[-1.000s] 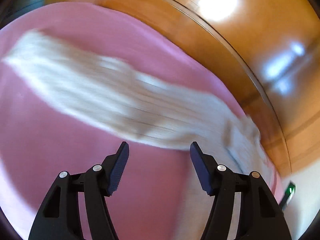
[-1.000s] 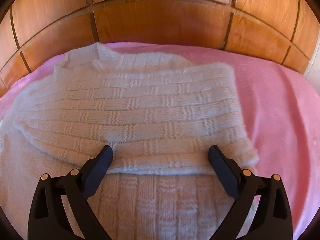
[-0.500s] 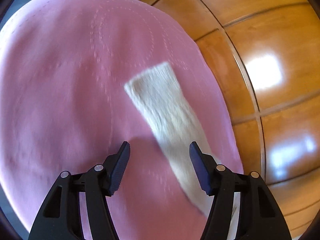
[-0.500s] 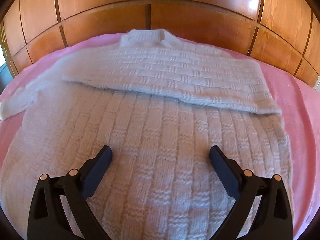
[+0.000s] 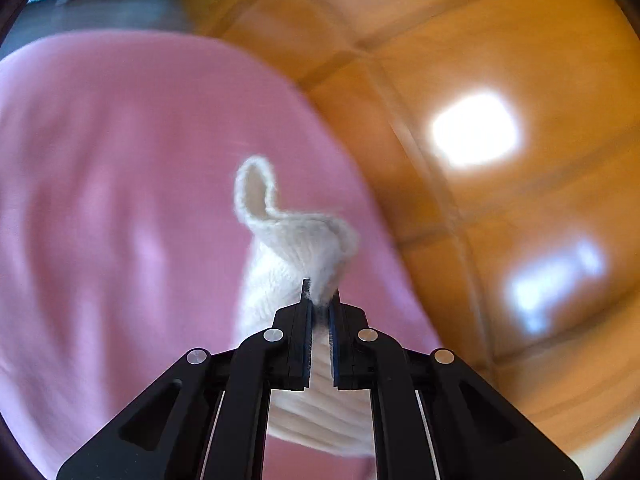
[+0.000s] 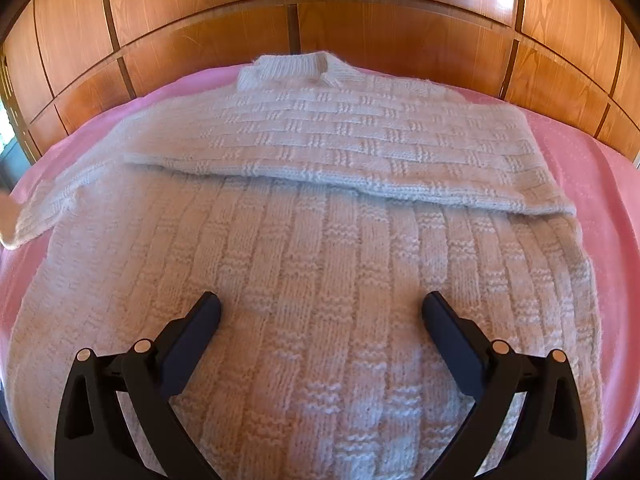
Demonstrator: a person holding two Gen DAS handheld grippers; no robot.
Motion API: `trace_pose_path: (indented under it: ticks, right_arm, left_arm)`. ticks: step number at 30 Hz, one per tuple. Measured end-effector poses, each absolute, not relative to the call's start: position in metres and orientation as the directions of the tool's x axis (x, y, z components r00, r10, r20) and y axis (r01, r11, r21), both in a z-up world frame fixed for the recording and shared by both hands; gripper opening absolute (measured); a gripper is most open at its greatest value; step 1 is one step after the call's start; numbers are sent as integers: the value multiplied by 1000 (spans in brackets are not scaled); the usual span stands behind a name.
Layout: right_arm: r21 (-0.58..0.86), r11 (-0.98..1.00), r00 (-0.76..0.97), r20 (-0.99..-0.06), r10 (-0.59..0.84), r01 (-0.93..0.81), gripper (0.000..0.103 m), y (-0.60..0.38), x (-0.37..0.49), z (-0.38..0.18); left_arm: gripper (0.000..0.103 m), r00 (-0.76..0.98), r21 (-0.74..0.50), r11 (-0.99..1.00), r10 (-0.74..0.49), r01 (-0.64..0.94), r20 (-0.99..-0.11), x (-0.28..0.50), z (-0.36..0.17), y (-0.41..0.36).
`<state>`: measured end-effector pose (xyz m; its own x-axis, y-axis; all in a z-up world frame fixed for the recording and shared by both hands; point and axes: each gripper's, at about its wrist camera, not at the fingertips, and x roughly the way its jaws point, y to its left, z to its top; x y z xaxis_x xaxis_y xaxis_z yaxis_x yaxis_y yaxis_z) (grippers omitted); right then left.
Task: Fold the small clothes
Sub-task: 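Grasp the other sleeve cuff with the left tool and fold it across the body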
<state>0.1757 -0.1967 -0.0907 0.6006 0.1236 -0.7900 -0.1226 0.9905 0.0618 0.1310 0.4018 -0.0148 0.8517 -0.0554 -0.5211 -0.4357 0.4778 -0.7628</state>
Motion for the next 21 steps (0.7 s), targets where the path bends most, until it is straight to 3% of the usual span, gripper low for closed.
trace_pose_path:
  ticks: [5, 10, 15, 18, 21]
  right_arm:
    - [74, 990, 603, -787, 133, -121, 101, -198, 174, -91]
    - [95, 988, 605, -782, 150, -122, 101, -201, 173, -91]
    - [117, 986, 605, -778, 167, -122, 101, -203, 172, -92]
    - [137, 983, 604, -775, 183, -123, 101, -204, 172, -92]
    - [145, 981, 590, -784, 192, -127, 98, -204, 174, -89]
  left_arm:
    - [6, 860, -738, 641, -237, -211, -453, 174, 25, 288]
    - [6, 754, -672, 737, -399, -75, -521, 222, 11, 162]
    - [7, 629, -582, 813, -438, -28, -643, 248, -28, 75]
    - [23, 571, -529, 848, -423, -25, -704, 244, -51, 51]
    - [27, 574, -520, 853, -409, -37, -710, 223, -55, 55]
